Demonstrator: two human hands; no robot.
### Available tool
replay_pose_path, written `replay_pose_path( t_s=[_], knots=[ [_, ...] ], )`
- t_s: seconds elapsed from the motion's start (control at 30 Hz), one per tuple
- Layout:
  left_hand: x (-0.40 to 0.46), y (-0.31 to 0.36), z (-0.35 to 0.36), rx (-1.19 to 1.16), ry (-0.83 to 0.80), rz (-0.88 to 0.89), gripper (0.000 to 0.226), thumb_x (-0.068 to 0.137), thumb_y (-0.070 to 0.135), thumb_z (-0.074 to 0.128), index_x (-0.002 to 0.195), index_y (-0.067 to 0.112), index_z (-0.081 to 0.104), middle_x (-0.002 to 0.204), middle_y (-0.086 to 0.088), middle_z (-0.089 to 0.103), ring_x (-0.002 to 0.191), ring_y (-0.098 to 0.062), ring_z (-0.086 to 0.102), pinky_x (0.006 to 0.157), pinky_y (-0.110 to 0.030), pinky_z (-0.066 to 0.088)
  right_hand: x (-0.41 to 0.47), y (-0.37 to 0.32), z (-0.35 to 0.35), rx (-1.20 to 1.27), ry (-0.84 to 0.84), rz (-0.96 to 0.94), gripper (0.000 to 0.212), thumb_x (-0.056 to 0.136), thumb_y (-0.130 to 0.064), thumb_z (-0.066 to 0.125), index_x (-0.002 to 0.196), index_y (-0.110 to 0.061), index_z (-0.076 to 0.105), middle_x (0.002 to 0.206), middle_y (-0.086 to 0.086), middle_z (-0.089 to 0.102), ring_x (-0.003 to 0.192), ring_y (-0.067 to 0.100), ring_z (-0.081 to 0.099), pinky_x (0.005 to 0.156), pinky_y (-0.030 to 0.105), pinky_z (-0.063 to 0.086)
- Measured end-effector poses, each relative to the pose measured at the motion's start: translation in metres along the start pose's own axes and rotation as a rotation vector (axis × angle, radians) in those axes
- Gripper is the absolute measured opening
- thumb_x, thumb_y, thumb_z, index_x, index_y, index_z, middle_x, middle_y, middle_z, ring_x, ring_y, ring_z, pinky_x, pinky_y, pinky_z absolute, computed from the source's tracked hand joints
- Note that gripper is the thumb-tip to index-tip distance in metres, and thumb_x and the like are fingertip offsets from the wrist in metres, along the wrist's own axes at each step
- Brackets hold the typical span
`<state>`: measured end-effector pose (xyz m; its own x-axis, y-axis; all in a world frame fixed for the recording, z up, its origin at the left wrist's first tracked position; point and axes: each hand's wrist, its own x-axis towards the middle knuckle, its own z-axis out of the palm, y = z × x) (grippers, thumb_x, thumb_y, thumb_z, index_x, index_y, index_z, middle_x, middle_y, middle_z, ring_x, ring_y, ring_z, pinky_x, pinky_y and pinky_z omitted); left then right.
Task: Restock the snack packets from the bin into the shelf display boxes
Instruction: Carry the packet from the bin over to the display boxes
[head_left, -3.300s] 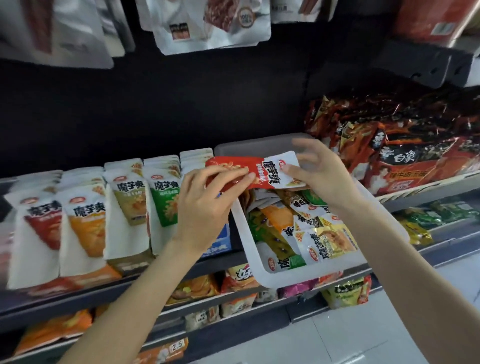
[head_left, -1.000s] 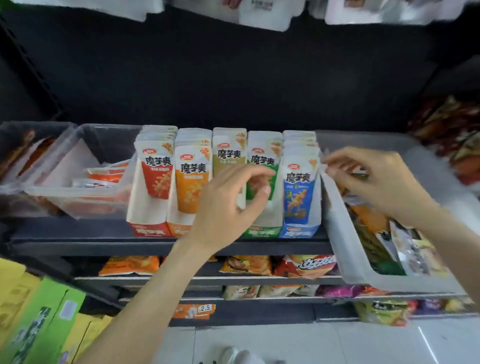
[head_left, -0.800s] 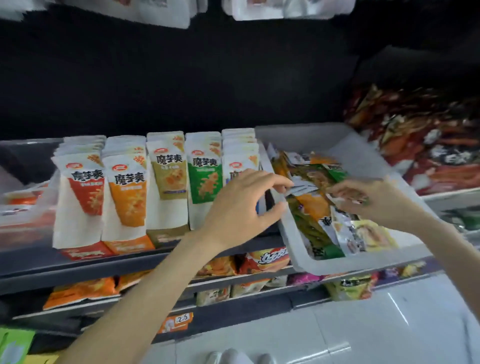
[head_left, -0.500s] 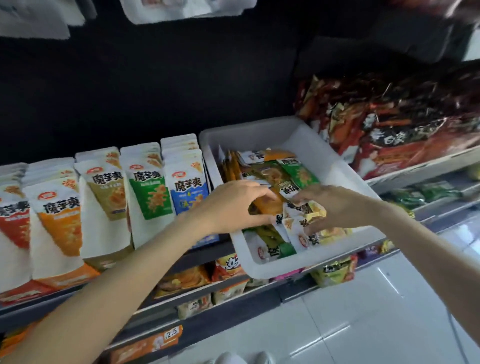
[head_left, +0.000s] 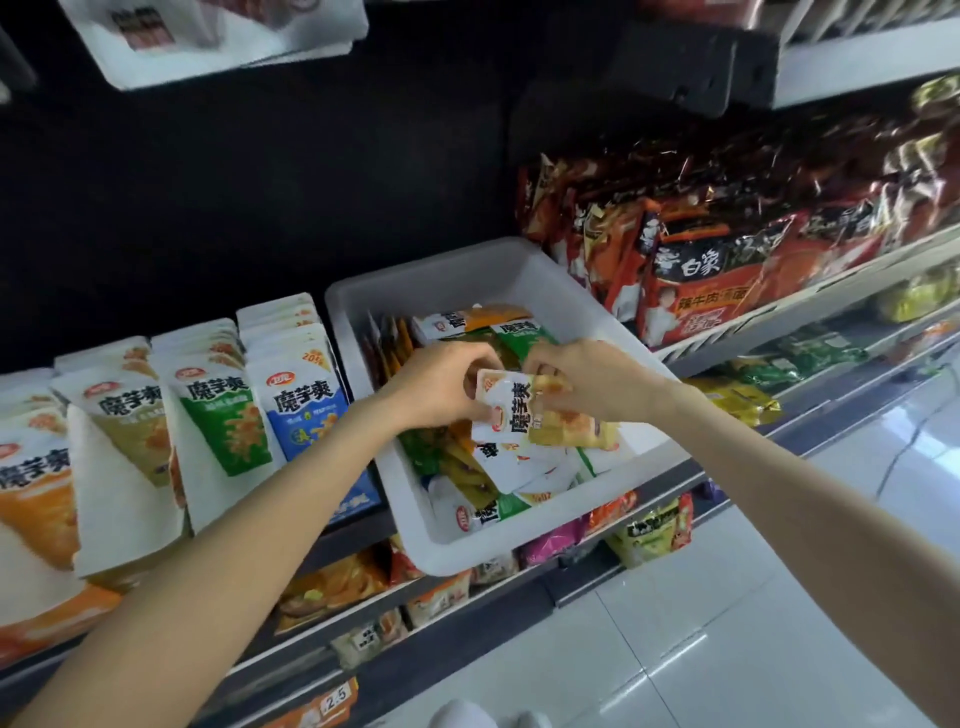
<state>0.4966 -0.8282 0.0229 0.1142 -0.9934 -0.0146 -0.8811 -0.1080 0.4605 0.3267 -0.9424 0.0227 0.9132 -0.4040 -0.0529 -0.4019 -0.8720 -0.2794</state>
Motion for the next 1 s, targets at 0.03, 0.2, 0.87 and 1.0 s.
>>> replay_pose_path(
  t_s=[0.03,0.2,0.87,1.0],
  knots=[
    [-0.003,-0.001,-0.004,-0.082,0.122,0.000,0.046,0.072,0.030,0.081,0.112,0.026,0.059,0.099,0.015,0.063,0.093,-0.008,0.061,0.073,-0.023,0.048,-0.001,-0.001,-0.004,0.090,0.078,0.030,0.024,0.086,-0.028,0.067,0.106,-0.018,0.057,0.094,-0.001,0.065,0.076,0.016,0.058,0.077,0.038,0.049],
    [-0.034,0.004,-0.022,-0.774,0.424,-0.138,0.049,0.081,0.039,0.068,0.125,0.034,0.047,0.110,0.013,0.063,0.095,0.002,0.062,0.084,-0.018,0.050,-0.003,-0.019,-0.019,0.874,0.461,0.222,0.033,0.080,-0.021,0.075,0.104,-0.019,0.054,0.100,0.000,0.069,0.092,0.019,0.067,0.081,0.037,0.054],
    [-0.206,-0.057,-0.035,0.035,1.046,0.041,0.027,0.086,0.020,0.065,0.112,0.012,0.065,0.104,0.007,0.064,0.090,-0.004,0.062,0.079,-0.008,0.048,0.028,-0.158,-0.032,0.480,0.377,-0.401,0.048,0.085,-0.042,0.061,0.080,0.005,0.063,0.072,0.021,0.064,0.069,0.038,0.061,0.060,0.049,0.050],
    [-0.247,-0.091,-0.042,-0.081,1.040,-0.361,0.029,0.088,0.028,0.065,0.116,0.031,0.057,0.100,0.024,0.060,0.088,0.003,0.057,0.077,-0.018,0.051,0.065,-0.204,-0.025,0.570,0.473,-0.431,0.039,0.089,-0.025,0.064,0.074,0.010,0.054,0.070,0.024,0.058,0.068,0.030,0.065,0.054,0.030,0.054]
  ],
)
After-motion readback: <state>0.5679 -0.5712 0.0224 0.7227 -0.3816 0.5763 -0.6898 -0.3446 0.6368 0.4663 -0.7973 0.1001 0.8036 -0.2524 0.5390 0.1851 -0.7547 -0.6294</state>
